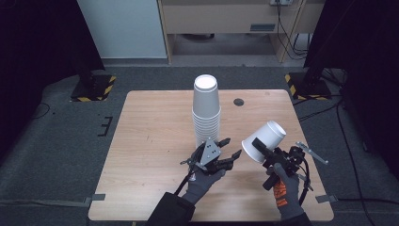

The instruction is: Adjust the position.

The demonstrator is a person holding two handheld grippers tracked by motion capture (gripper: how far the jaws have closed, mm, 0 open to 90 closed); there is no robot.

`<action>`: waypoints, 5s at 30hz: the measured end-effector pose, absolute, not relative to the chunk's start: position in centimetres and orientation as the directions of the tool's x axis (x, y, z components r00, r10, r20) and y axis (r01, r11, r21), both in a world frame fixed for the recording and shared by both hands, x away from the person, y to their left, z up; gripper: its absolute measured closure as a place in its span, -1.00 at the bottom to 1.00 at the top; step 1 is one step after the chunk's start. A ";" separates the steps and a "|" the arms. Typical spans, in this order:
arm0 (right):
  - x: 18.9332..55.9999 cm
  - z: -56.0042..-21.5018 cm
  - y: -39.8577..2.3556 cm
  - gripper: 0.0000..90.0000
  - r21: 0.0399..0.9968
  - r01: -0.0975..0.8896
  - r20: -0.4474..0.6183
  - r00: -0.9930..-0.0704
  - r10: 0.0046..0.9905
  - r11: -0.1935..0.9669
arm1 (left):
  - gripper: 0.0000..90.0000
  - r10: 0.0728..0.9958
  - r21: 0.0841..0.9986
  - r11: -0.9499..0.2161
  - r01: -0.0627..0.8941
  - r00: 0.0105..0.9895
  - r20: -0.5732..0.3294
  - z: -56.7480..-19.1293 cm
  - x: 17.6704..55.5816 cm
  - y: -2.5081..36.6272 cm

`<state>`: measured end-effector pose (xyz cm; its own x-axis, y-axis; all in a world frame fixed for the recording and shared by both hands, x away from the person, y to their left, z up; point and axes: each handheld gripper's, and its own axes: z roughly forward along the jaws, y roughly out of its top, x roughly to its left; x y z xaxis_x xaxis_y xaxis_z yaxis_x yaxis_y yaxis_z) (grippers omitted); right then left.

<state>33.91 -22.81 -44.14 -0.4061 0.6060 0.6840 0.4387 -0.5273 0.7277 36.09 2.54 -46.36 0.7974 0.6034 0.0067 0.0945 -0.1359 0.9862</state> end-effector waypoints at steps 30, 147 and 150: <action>34.0 -44.4 -22.4 -0.67 0.709 0.470 0.703 -0.414 0.578 -0.526 | 0.06 0.583 0.990 -0.129 0.054 0.812 0.032 -46.0 37.3 -0.8; 35.4 -45.3 -26.5 -0.79 0.784 0.376 0.611 -0.330 0.719 -0.493 | 0.93 0.499 0.975 -0.214 0.055 0.865 0.061 -43.6 34.4 5.1; 35.4 -45.3 -26.7 -0.79 0.802 0.367 0.585 -0.325 0.743 -0.471 | 0.93 0.500 0.975 -0.214 0.065 0.865 0.052 -43.6 34.3 5.9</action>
